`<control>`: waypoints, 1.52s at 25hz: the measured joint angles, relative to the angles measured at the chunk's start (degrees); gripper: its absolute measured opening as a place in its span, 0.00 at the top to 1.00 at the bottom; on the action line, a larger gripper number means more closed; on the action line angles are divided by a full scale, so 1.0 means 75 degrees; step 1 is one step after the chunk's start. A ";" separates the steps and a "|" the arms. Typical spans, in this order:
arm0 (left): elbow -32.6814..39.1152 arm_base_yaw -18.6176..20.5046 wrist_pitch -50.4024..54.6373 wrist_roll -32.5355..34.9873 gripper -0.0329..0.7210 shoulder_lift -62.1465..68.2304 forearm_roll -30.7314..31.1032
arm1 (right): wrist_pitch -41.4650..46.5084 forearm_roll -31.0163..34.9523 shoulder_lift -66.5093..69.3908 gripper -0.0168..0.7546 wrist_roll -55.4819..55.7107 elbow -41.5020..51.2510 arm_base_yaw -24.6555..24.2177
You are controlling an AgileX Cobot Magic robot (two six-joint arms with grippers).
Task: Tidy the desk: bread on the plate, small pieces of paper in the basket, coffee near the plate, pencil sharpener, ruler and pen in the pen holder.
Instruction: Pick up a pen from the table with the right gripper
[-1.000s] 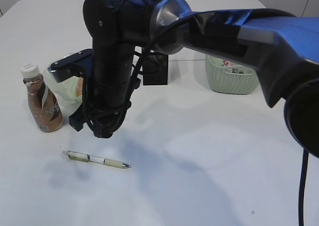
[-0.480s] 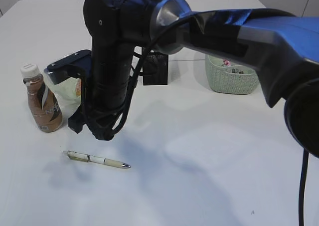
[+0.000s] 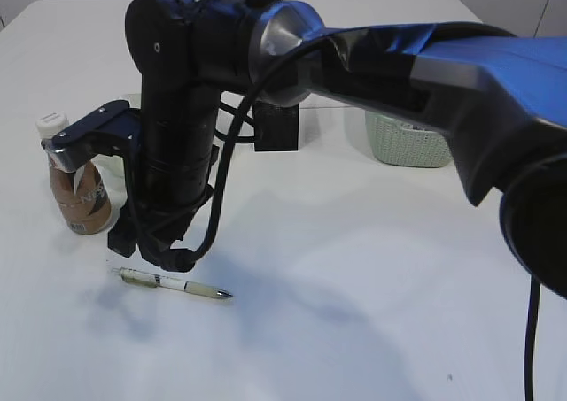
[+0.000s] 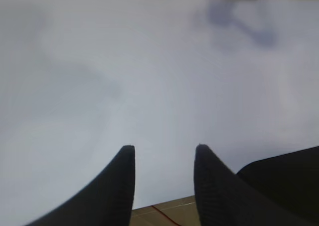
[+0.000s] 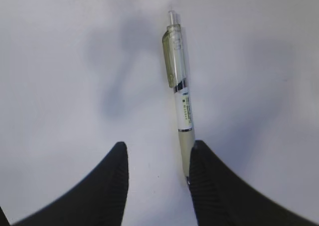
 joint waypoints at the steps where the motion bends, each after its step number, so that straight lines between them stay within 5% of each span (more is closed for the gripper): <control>1: 0.0000 0.0000 0.0003 0.0000 0.59 0.0000 0.0000 | 0.0000 0.0000 0.0000 0.53 -0.0058 0.0000 0.0000; 38: 0.0000 0.0000 0.0115 0.0028 0.59 0.0000 -0.0058 | -0.0503 -0.0106 0.1222 0.52 -0.0789 -0.0497 0.0000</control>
